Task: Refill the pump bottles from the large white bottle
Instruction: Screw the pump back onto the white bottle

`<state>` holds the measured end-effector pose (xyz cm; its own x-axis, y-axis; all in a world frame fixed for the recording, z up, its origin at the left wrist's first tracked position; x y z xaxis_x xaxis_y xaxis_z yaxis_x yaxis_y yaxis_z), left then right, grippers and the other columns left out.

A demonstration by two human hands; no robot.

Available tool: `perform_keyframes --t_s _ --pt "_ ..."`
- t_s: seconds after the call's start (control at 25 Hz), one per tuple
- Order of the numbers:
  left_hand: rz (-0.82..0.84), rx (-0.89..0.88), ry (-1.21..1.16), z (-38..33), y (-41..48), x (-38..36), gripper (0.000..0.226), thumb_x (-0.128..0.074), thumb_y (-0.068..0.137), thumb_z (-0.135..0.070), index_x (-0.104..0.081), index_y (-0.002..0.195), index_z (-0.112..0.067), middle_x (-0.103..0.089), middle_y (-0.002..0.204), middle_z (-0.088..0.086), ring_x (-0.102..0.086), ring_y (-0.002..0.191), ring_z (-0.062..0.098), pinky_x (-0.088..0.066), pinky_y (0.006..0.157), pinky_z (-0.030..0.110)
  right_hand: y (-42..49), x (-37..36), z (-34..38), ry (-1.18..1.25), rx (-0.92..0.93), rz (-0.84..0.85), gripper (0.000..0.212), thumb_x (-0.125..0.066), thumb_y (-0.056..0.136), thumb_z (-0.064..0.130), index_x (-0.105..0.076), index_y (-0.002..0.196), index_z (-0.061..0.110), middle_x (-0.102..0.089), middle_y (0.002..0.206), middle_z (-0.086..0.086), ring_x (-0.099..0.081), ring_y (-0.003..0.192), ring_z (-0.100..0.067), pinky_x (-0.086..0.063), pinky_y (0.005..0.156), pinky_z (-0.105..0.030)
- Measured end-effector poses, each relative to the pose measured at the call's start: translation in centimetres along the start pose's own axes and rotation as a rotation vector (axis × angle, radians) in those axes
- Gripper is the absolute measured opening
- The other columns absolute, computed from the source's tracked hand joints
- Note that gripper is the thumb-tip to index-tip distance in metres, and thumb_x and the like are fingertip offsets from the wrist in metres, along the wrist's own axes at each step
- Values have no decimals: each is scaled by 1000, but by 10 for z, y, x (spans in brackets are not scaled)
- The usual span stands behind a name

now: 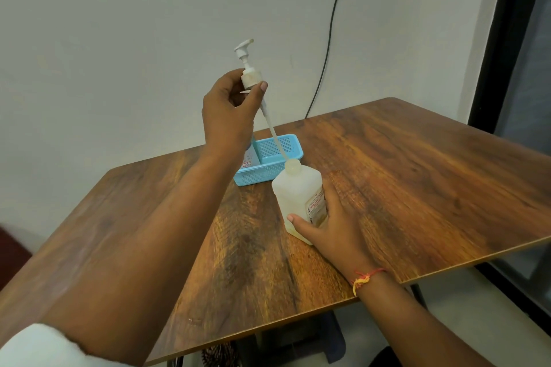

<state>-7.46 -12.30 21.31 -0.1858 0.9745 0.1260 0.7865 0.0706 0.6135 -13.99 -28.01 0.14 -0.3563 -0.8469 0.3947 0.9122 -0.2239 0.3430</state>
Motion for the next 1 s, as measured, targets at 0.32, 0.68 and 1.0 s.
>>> perform_keyframes --t_s 0.32,0.68,1.0 --pt "287 126 25 38 -66 -29 31 -74 92 -25 -64 121 -29 -70 111 -16 -64 101 -4 -55 88 18 2 1 -1 19 19 -19 90 -71 77 66 -24 151 43 -51 140 15 -51 126 -8 -56 93 -30" --pt "294 221 -75 64 -88 -35 21 -76 88 -32 -67 107 -37 -69 102 -27 -64 101 -10 -58 86 21 4 3 1 24 30 -33 89 -71 80 63 -25 152 42 -53 139 15 -52 126 -8 -56 96 -33" --pt "407 184 66 63 -81 -29 18 -64 97 -31 -66 111 -41 -62 98 -39 -60 99 -18 -57 83 17 6 1 -3 17 19 -17 94 -69 77 68 -23 154 39 -53 139 13 -53 125 -8 -58 92 -34"
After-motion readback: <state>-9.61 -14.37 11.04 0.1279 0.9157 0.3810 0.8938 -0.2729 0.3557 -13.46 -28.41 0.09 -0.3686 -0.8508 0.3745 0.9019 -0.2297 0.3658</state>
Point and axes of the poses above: each hand's wrist, its own y-axis towards the middle knuckle, its own x-axis out of the back of the hand, z = x × y, the point moved 6 cm from there along y, towards the middle knuckle
